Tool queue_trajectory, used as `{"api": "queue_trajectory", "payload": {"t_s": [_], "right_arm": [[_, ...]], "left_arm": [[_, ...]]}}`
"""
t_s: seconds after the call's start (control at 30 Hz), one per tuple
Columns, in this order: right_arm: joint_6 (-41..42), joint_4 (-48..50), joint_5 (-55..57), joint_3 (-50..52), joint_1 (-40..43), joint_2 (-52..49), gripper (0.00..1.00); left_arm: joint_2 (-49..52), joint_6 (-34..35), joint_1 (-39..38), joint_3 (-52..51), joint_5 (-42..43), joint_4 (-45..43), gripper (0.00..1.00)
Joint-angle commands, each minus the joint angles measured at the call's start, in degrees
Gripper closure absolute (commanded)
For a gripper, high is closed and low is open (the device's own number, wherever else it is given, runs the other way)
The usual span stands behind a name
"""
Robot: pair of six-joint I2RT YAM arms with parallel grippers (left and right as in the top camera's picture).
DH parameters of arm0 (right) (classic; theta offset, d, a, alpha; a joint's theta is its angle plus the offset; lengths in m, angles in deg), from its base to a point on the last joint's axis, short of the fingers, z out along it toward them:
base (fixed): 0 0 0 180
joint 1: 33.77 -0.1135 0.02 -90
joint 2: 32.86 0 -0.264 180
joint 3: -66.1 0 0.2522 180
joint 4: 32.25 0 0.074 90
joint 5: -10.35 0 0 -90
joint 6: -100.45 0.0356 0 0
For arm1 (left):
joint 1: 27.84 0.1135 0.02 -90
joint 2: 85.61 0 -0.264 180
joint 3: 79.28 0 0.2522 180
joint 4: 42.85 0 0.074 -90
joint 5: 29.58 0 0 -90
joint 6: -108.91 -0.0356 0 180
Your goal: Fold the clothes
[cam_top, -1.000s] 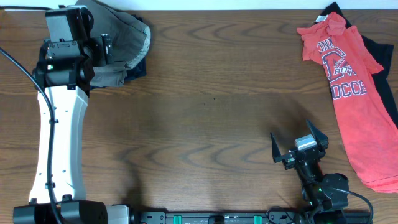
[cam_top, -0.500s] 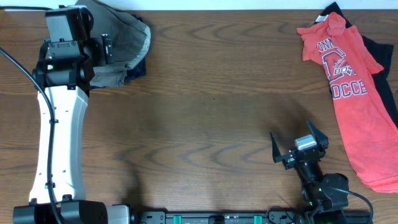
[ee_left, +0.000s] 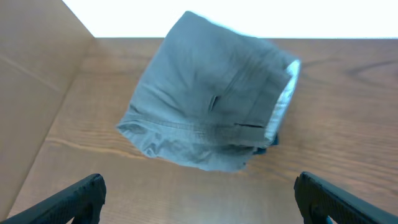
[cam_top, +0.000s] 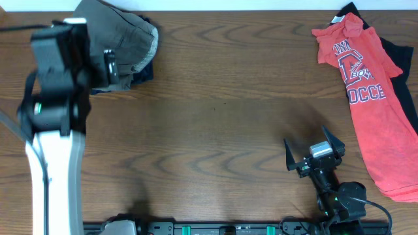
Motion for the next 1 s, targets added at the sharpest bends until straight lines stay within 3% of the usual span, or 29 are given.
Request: {"api": "queue_trajectory", "payload": {"t_s": [0.0, 0.33, 0.53, 0.7, 0.97], "right_arm": [[0.52, -0.11, 0.37, 0.22, 0.28, 0.44, 0.01], [0.5, -0.11, 0.37, 0.22, 0.28, 0.44, 0.01], [0.5, -0.11, 0.37, 0.22, 0.28, 0.44, 0.01], [0.5, -0.11, 0.37, 0.22, 0.28, 0.44, 0.01], [0.5, -0.11, 0.37, 0.22, 0.28, 0.42, 0.01]], "left_arm": [[-6.62, 0.68, -0.02, -6.45, 3.21, -2.19, 0.02], [-32.22, 0.72, -0.02, -42.62, 3.8, -24.87, 0.02], [-48.61, 3.17, -0.02, -62.88, 3.8, -32.85, 0.02], [-60.7, 4.63, -0.44, -73.94, 3.8, -37.2, 0.02], [-69.92, 5.25, -1.11, -80.02, 3.8, -37.75, 0.02]]}}
